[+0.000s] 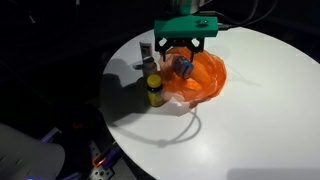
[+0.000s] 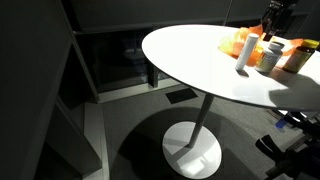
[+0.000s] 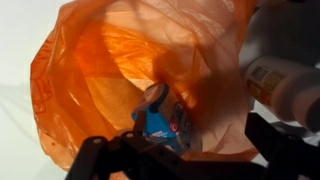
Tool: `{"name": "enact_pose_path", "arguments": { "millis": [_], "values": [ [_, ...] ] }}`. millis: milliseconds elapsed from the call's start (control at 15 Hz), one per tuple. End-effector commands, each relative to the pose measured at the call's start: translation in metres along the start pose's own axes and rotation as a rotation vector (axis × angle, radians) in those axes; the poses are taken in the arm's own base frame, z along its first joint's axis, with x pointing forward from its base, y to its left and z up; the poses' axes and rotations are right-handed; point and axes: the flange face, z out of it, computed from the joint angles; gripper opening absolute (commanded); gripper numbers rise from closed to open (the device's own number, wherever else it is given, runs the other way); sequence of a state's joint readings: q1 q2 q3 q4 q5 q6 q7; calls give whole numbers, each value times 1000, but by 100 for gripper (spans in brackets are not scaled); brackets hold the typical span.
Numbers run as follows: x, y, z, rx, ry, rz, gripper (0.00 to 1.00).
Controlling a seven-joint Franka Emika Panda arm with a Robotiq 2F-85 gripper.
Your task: Pick up the mentos container from the orange plastic and put it on the table
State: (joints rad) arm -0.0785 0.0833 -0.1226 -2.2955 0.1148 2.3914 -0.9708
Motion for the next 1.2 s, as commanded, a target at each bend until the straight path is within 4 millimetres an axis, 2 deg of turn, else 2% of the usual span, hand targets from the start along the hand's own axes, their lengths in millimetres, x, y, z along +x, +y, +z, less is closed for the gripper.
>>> {"name": "enact_pose_path", "arguments": {
  "millis": [0,1067,1133],
  "values": [
    [6,8,3,-36,8,-73,100],
    [29,20,37,-50,13,-248,100],
    [29,20,40,-46,9,-250,93]
  ]
}}
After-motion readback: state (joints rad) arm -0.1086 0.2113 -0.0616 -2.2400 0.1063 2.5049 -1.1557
